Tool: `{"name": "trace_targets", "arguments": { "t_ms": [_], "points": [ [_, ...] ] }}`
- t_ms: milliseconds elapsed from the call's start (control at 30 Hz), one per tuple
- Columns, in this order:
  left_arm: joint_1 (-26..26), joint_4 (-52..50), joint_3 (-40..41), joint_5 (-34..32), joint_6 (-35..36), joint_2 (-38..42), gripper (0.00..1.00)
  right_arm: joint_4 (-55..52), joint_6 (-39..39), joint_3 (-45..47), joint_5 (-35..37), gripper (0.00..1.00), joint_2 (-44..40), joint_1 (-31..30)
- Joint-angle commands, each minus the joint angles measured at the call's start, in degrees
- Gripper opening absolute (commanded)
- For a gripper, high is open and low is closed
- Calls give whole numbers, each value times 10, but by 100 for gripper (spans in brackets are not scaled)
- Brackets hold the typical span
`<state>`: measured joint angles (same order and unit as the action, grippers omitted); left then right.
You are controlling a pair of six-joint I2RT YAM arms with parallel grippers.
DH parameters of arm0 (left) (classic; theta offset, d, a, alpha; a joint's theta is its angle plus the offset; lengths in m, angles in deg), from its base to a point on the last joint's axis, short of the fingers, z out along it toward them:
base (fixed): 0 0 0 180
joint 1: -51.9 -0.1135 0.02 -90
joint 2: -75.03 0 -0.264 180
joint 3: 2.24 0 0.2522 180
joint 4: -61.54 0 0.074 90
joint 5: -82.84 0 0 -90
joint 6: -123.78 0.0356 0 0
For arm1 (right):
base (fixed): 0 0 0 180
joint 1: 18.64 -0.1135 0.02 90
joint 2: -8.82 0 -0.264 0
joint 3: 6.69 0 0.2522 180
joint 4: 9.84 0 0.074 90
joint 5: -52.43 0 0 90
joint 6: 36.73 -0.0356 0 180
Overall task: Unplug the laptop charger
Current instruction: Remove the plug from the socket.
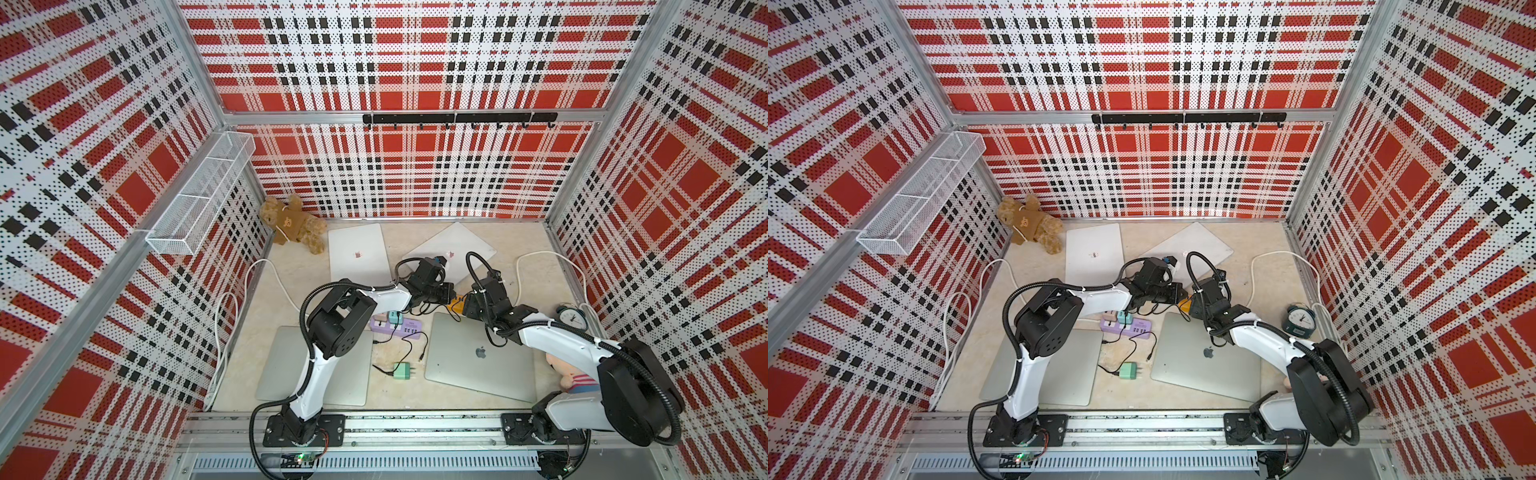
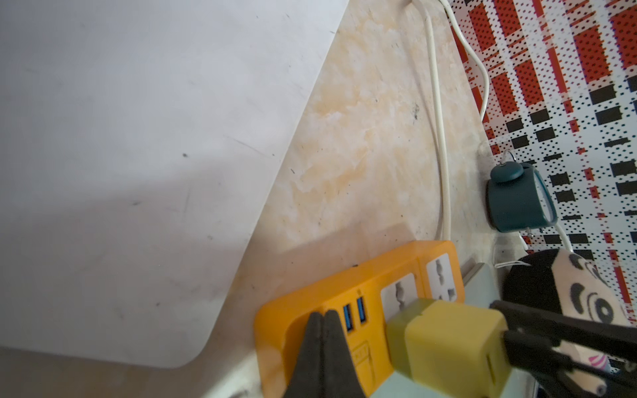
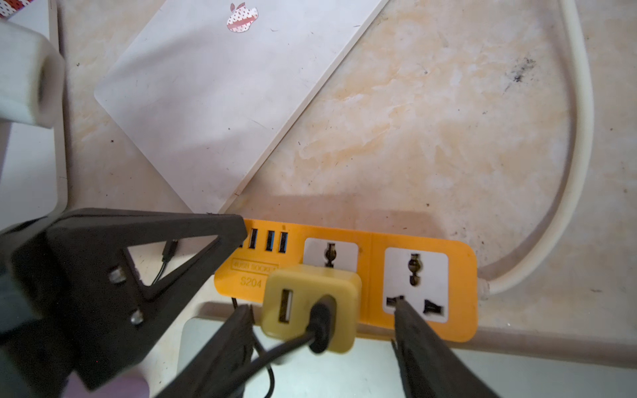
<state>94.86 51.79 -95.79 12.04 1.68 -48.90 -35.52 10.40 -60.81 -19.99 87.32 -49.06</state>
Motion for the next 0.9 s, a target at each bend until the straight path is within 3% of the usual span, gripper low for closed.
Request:
{"name": "trace_targets", "arguments": {
  "t_ms": [0, 333, 867],
  "points": [
    [3, -49, 4, 1, 7, -16, 0, 16, 1, -15, 28, 66, 14, -9],
    [5, -49, 7, 1, 7, -17, 0, 2, 6, -42, 66, 62, 55, -27],
    [9, -49, 7, -6, 7, -23, 0, -25, 13, -68, 89, 41, 92, -45]
  ]
}}
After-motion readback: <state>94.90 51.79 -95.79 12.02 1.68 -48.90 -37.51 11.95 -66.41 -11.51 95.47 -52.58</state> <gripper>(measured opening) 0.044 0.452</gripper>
